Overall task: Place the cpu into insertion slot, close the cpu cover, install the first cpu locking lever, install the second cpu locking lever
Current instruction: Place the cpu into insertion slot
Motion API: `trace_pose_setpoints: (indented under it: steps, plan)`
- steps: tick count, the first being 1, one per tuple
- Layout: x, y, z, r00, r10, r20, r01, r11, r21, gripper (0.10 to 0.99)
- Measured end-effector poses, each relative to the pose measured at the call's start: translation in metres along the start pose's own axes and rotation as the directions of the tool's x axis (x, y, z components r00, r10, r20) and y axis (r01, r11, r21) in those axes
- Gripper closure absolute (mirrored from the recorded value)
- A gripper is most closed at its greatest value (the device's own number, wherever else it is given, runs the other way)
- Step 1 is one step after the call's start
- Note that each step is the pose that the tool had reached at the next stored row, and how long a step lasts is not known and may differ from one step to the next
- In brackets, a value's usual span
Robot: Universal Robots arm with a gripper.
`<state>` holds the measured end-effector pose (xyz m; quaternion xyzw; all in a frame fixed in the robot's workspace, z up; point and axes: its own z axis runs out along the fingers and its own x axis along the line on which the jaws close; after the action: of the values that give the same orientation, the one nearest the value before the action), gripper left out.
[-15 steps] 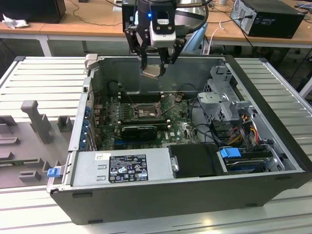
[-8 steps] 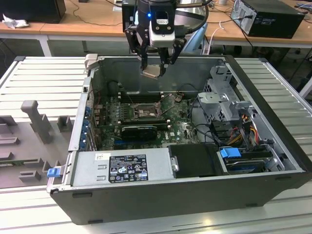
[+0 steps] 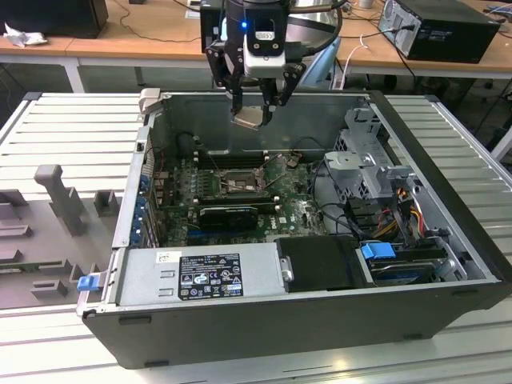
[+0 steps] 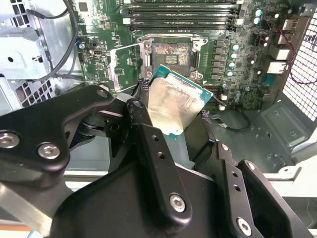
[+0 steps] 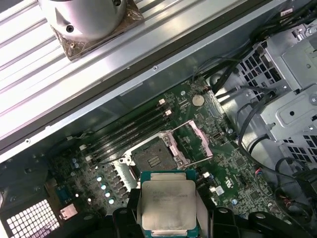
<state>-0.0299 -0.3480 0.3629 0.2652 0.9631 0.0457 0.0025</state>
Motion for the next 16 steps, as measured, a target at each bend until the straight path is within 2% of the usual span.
trace_pose_setpoints:
  steps: [16]
  plan:
    - [0.0002, -0.0001, 0.0002, 0.9973, 0.073, 0.0065, -0.073, 0.9973, -0.002, 0.557]
